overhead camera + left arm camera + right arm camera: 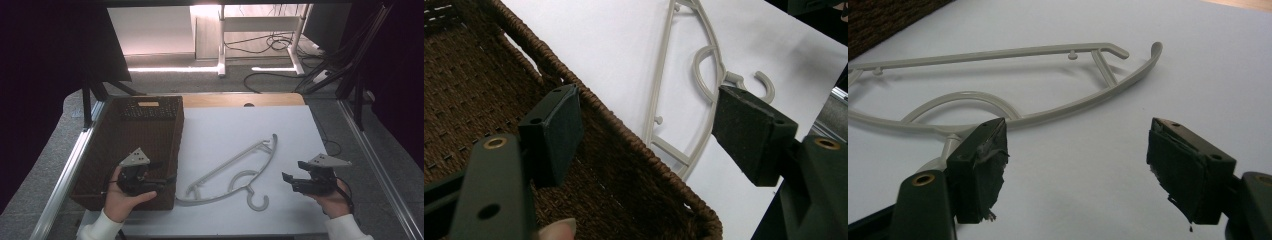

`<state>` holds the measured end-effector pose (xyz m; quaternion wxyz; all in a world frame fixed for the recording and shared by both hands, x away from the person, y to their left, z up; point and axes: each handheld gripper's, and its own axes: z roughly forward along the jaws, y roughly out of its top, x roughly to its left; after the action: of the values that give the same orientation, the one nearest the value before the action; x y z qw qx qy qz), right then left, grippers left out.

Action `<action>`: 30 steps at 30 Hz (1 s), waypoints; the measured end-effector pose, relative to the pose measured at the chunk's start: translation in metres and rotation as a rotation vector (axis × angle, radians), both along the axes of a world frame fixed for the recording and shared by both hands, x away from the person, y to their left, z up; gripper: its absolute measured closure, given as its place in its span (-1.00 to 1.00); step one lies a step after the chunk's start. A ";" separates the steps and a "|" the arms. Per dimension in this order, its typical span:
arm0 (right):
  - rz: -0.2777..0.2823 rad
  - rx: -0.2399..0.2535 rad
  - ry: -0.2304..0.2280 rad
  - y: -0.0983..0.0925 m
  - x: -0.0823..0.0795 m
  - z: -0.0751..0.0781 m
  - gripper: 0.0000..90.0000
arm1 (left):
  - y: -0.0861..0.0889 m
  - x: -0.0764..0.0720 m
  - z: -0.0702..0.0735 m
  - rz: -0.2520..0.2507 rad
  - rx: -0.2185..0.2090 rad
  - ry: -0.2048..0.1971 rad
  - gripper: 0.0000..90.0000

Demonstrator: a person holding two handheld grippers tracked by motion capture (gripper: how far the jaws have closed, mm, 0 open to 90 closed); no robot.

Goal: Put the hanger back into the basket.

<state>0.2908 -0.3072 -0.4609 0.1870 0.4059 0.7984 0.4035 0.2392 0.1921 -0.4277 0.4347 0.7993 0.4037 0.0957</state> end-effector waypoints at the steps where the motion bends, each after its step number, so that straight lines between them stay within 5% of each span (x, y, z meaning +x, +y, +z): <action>1: 0.000 -0.001 0.000 0.000 0.000 0.000 -0.44 | 0.000 0.000 0.001 -0.001 -0.001 -0.002 -0.38; 18: -0.011 0.020 0.001 -0.003 -0.001 0.003 -0.44 | -0.025 0.001 0.019 -0.077 -0.021 -0.059 -0.35; 30: -0.019 0.018 0.003 -0.004 0.000 0.001 -0.44 | -0.053 0.017 0.014 -0.137 0.002 -0.016 -0.31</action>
<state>0.2906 -0.3116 -0.4595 0.1859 0.4157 0.7912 0.4082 0.2562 0.1388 -0.4141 0.4428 0.8246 0.3445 0.0727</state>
